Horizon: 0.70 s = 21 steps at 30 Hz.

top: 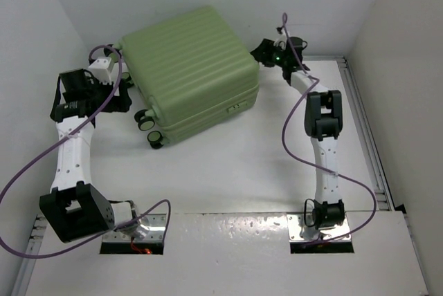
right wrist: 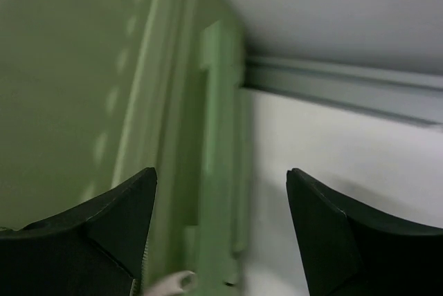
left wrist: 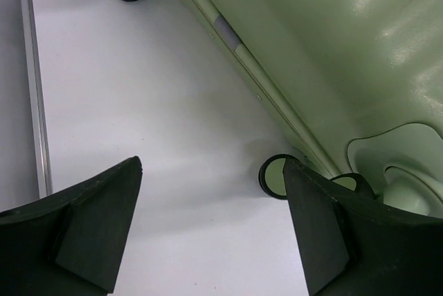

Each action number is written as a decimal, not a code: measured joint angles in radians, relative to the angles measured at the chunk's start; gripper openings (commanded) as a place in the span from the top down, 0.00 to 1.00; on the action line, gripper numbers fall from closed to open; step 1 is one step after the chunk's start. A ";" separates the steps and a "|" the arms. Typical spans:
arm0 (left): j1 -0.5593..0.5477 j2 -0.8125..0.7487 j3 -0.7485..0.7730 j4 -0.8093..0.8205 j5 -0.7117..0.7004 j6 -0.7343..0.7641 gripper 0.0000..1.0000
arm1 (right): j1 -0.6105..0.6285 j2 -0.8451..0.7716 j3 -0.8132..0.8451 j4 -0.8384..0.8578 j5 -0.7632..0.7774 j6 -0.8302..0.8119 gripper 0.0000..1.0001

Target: Pack the luggage

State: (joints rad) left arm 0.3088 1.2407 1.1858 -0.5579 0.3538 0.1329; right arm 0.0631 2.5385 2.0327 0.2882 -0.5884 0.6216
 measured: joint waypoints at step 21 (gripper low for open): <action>-0.003 0.465 0.237 0.214 -0.349 -0.225 0.09 | 0.143 -0.332 -0.543 0.121 -0.014 -0.196 0.27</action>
State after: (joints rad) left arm 0.3061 1.7061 1.4223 -0.3439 0.0051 -0.0921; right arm 0.2062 2.2070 1.4899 0.4095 -0.6025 0.4252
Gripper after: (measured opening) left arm 0.908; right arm 0.730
